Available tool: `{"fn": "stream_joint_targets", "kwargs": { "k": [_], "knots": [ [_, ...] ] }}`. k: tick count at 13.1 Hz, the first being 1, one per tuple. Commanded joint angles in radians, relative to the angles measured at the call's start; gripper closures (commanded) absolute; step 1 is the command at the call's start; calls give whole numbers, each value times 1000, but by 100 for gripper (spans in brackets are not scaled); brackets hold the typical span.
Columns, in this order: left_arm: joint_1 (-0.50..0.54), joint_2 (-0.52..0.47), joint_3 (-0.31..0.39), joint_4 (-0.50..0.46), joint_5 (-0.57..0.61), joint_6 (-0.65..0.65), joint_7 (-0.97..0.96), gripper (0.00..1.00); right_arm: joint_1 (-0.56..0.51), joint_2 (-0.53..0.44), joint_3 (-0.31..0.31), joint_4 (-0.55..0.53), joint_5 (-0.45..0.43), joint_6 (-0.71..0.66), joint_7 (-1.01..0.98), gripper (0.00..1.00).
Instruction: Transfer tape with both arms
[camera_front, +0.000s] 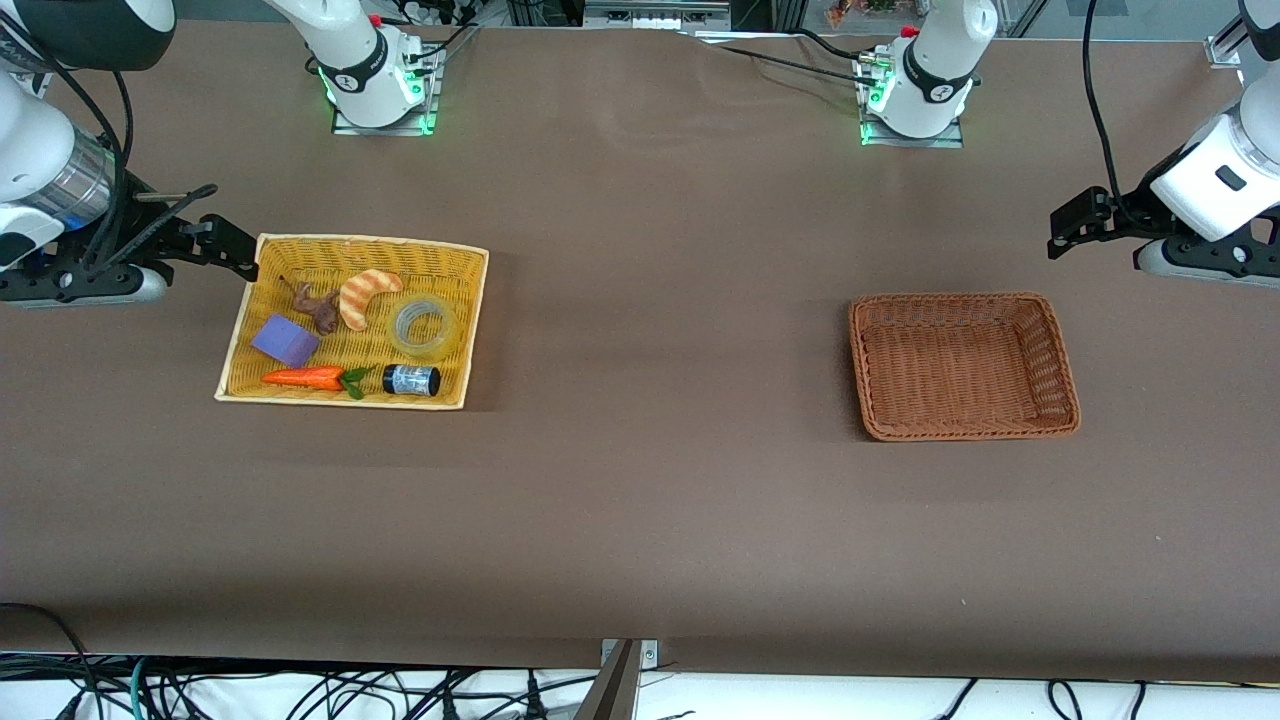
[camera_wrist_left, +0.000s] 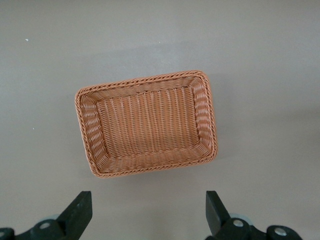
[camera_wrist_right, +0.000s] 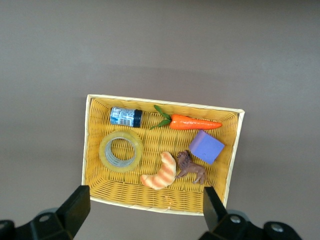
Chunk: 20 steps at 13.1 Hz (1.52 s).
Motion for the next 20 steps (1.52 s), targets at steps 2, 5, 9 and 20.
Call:
{"fn": "stream_joint_targets", "kwargs": {
  "k": [2,5,9,20],
  "knots": [
    [-1,6,0,27,-6,-26,15,0,-5,5,6,16,14,-15,-18,0],
    [-1,6,1,27,-6,-28,12,0,14,11,13,14,16,-15,3,0],
    [-1,6,1,27,-7,-28,12,0,66,23,16,16,16,-12,2,0],
    [-2,19,-28,27,-15,-22,10,0,45,46,9,18,16,6,-18,0]
  ]
}}
